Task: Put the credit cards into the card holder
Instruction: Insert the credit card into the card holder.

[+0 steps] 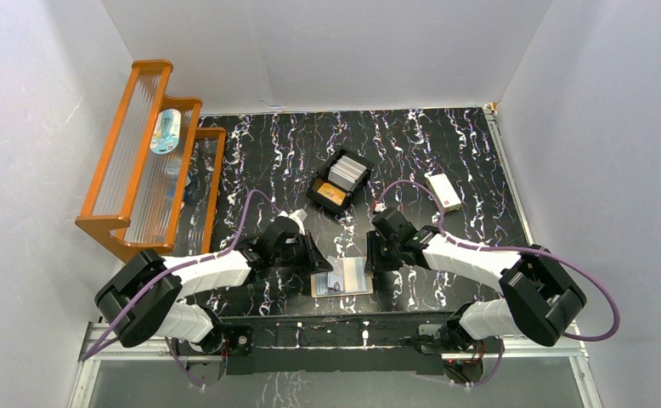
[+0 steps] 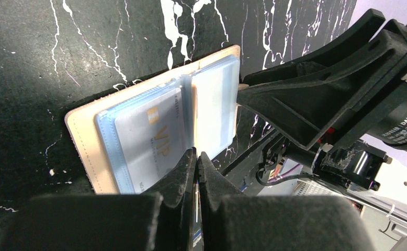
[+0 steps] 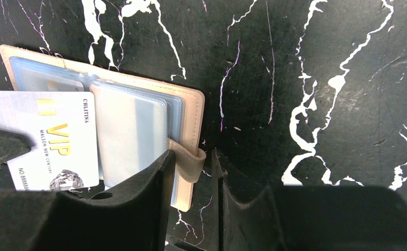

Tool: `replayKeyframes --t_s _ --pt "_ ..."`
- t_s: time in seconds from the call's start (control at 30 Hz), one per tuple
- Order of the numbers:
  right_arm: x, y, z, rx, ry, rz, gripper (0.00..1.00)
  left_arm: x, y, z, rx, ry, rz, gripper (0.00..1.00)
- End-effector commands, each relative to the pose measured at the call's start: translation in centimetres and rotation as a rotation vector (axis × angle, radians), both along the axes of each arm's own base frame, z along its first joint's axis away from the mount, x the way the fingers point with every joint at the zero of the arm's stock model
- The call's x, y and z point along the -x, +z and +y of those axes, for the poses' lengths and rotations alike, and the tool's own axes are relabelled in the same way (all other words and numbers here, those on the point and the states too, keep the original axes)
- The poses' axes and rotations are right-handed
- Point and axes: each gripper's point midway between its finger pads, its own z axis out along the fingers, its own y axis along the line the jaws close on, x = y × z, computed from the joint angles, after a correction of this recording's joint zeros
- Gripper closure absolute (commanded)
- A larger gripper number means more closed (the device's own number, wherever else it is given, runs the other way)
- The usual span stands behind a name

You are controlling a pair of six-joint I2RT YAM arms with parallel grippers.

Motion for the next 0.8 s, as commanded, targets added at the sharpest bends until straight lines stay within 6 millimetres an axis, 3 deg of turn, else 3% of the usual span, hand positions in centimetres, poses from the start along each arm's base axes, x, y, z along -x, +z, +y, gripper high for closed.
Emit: replayKeyframes --t_s 0.0,0.3,0.4,0.57,0.77 --pt "-0.1 0.1 -0.2 -0.001 -0.013 -0.013 0.61 -0.1 -0.2 -0.2 0.018 -0.004 -0.003 1.00" --pt "0.1 -0.3 -0.4 0.011 -0.016 -0.002 0.60 0.0 -1.2 0.4 -0.022 0.012 0.020 1.00" --pt "0.1 -0.4 -0.4 0.013 -0.017 -0.001 0.61 0.3 -2.2 1.5 -0.085 0.055 0.072 1.00" --pt "0.2 -0.7 -0.4 0.015 -0.014 0.005 0.61 0.0 -1.4 2.1 -0.099 0.098 0.061 1.00" --pt "0.2 -0.8 -0.3 0.012 -0.013 0.007 0.61 0.2 -1.5 1.1 -0.050 0.077 0.081 1.00"
